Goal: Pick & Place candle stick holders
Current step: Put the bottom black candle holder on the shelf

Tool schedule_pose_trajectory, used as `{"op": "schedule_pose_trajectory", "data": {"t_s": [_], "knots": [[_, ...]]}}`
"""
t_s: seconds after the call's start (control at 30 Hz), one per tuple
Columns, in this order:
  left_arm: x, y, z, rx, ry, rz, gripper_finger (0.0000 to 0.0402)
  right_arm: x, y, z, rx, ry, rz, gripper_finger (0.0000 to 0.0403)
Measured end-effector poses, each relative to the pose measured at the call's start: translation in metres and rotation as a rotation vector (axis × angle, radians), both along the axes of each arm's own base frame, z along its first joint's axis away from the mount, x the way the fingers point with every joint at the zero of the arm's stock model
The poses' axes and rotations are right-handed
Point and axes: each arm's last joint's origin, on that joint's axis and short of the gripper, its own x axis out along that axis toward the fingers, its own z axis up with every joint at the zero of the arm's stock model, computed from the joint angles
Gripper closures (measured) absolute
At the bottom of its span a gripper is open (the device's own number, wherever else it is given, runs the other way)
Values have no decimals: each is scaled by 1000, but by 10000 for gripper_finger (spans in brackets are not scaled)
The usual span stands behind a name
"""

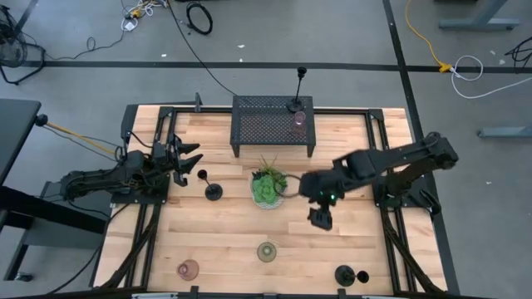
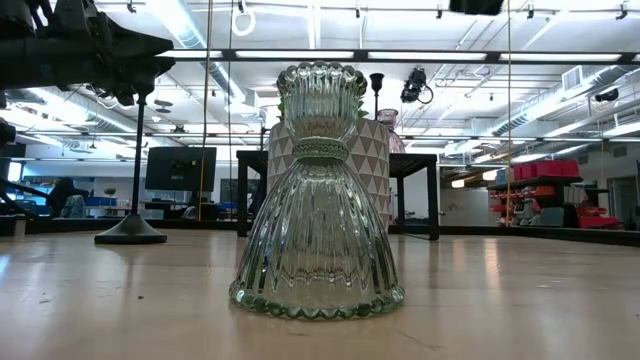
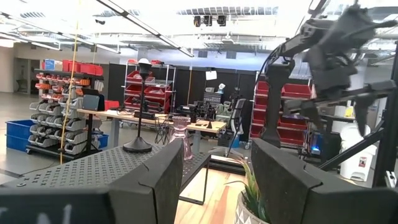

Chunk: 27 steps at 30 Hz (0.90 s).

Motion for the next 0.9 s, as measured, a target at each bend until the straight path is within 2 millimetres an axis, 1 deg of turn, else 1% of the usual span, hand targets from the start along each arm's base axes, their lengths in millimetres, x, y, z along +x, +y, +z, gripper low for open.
{"op": "schedule_pose_trajectory", "data": {"t_s": [0.17,0.43,0.7,0.9], "knots": [[0,0,0,0,0,0,211,-12,32,0,-22,7,-55,124],[0,0,0,-18,-6,-6,211,-37,78,0,-82,-51,-175,124],[0,0,0,-28,-10,-10,211,-70,118,2,-99,-161,-297,124],[0,0,0,-31,-11,-11,211,-98,143,3,-59,-225,-359,124]]}}
